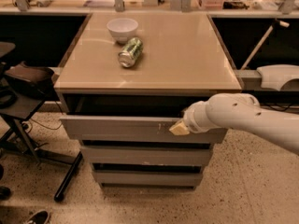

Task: Open top drawer

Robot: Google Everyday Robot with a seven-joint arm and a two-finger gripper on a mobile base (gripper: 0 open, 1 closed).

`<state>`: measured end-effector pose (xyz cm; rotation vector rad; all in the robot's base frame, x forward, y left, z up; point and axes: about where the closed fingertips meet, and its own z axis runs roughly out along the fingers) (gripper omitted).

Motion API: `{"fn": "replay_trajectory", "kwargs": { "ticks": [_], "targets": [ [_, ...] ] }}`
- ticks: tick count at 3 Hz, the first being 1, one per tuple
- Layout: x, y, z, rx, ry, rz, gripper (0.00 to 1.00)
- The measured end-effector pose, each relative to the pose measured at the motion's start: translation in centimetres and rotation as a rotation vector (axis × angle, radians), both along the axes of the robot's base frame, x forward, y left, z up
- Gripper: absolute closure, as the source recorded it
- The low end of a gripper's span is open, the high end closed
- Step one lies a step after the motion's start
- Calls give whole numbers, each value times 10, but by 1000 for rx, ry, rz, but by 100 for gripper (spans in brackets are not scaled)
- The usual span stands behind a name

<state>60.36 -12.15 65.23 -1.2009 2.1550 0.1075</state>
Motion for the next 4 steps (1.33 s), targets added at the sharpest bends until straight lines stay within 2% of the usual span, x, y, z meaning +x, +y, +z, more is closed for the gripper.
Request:
{"fn": "replay_trajectory", "kwargs": {
  "ticks": [1,2,3,4],
  "targets": [
    [0,0,4,0,0,0,100],
    [-14,-3,6,-2,-6,-19,100],
    [-24,-6,16,-6,-47,-36,100],
    [-27,-6,17,-5,-47,-40,100]
  ]
}}
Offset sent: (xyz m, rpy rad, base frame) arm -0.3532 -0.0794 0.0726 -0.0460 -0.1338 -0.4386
